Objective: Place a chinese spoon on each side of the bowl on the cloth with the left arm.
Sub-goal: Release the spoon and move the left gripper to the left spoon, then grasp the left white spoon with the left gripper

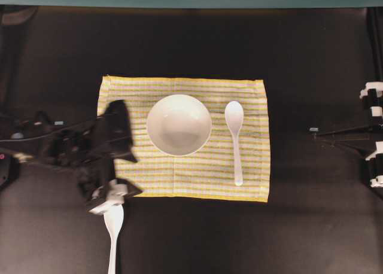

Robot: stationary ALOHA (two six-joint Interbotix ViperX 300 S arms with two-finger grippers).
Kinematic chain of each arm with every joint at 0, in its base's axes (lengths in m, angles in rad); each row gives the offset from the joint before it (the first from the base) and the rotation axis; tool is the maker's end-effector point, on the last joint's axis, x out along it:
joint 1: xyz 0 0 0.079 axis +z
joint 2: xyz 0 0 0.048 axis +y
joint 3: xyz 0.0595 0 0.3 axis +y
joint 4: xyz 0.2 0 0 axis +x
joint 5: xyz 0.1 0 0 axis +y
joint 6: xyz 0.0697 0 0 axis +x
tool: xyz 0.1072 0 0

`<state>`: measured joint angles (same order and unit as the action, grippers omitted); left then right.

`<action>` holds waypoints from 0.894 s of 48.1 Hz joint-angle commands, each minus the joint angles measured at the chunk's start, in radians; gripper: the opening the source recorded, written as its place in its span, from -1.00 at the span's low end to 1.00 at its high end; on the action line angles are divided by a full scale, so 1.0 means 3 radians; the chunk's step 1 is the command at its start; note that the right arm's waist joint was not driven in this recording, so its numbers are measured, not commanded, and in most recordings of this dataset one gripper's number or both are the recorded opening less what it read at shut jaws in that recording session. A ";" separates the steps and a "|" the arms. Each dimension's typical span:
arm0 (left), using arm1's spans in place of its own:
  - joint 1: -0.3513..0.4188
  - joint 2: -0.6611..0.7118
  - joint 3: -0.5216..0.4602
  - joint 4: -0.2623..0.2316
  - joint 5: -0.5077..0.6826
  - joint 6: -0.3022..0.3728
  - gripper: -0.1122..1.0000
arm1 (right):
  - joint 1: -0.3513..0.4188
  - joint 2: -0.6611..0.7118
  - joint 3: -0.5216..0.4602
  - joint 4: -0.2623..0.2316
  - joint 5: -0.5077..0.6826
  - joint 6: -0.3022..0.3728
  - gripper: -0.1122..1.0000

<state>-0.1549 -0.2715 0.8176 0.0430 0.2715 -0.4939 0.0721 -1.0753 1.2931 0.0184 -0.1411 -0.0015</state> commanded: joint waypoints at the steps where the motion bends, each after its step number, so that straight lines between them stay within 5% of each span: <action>1: -0.0189 -0.0205 0.0271 0.0005 -0.0148 -0.0174 0.66 | 0.0000 0.0015 -0.0005 0.0005 -0.0015 0.0010 -0.79; 15: -0.0353 -0.0092 0.0777 0.0010 -0.0629 -0.0363 0.66 | 0.0000 0.0010 0.0000 0.0005 -0.0020 0.0010 -0.79; 43: -0.0363 0.0547 0.0675 0.0005 -0.1094 -0.0368 0.65 | 0.0000 0.0015 0.0000 0.0005 -0.0015 0.0015 -0.79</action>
<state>-0.2638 -0.1135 1.0385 0.0414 -0.0368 -0.6059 0.0721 -1.0753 1.2993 0.0184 -0.1411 0.0000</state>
